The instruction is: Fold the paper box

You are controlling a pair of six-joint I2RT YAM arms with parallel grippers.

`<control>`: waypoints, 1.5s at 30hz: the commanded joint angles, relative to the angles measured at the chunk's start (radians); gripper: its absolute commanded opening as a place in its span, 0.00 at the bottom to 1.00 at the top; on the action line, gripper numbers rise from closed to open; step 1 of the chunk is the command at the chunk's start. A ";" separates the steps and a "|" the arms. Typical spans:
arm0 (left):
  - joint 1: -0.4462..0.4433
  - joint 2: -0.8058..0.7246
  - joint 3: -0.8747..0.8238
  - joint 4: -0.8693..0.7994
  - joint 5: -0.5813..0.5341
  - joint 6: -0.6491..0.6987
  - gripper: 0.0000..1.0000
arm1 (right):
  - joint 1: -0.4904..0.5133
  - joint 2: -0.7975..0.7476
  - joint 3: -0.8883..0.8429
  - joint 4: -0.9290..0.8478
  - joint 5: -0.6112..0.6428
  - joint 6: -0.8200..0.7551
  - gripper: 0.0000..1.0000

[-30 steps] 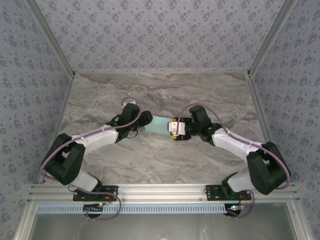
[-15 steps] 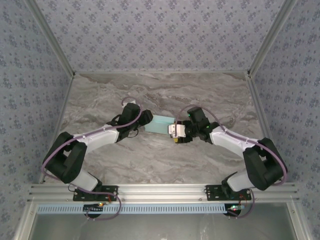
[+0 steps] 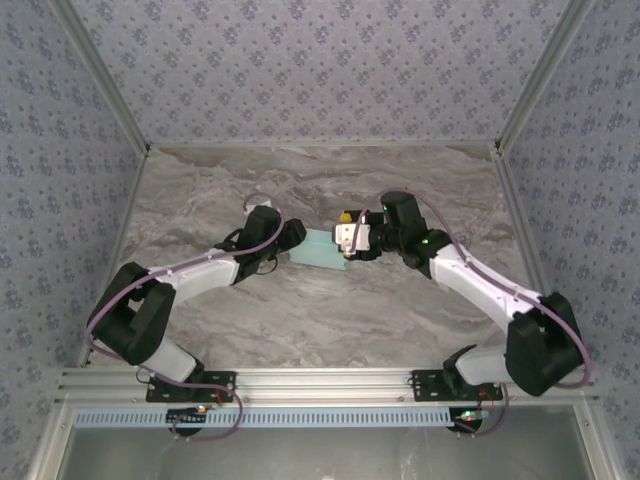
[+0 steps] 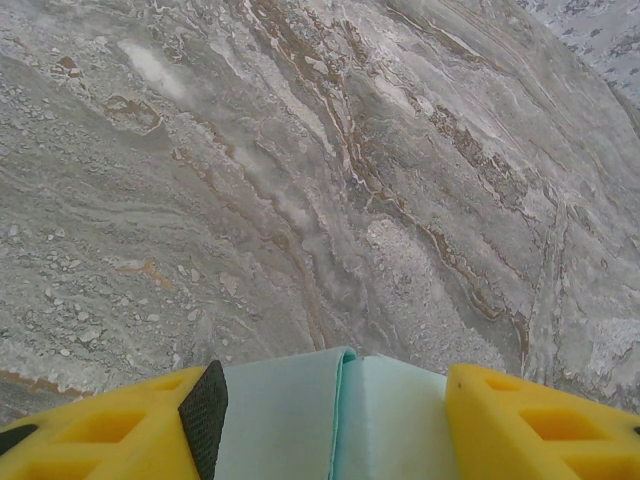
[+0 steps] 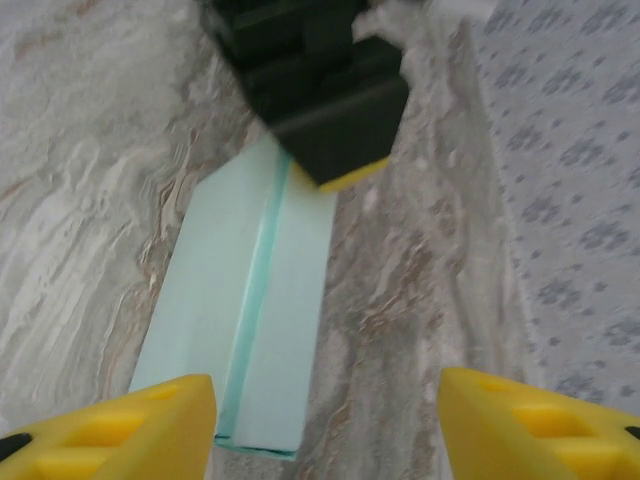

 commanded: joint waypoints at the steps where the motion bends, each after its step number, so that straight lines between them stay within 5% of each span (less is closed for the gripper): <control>1: -0.002 0.061 -0.069 -0.256 -0.010 0.018 0.60 | -0.001 0.094 -0.049 -0.091 -0.006 -0.038 0.62; 17: -0.002 0.028 -0.074 -0.277 -0.020 0.031 0.60 | 0.007 -0.056 -0.072 -0.020 -0.049 0.026 0.63; 21: -0.002 0.026 -0.080 -0.269 -0.015 0.036 0.60 | 0.022 0.006 -0.046 0.085 -0.072 0.142 0.79; 28: -0.003 0.023 -0.080 -0.266 -0.007 0.040 0.60 | 0.049 0.209 0.057 0.089 -0.046 0.235 0.81; 34: -0.002 0.003 -0.087 -0.255 0.010 0.055 0.61 | 0.030 0.327 0.139 -0.051 -0.046 0.224 0.75; 39: 0.004 -0.030 -0.093 -0.251 0.028 0.075 0.64 | 0.018 0.353 0.158 -0.109 -0.079 0.232 0.59; 45: 0.020 -0.206 -0.133 -0.186 0.141 0.123 0.71 | 0.002 0.365 0.152 -0.116 -0.079 0.246 0.54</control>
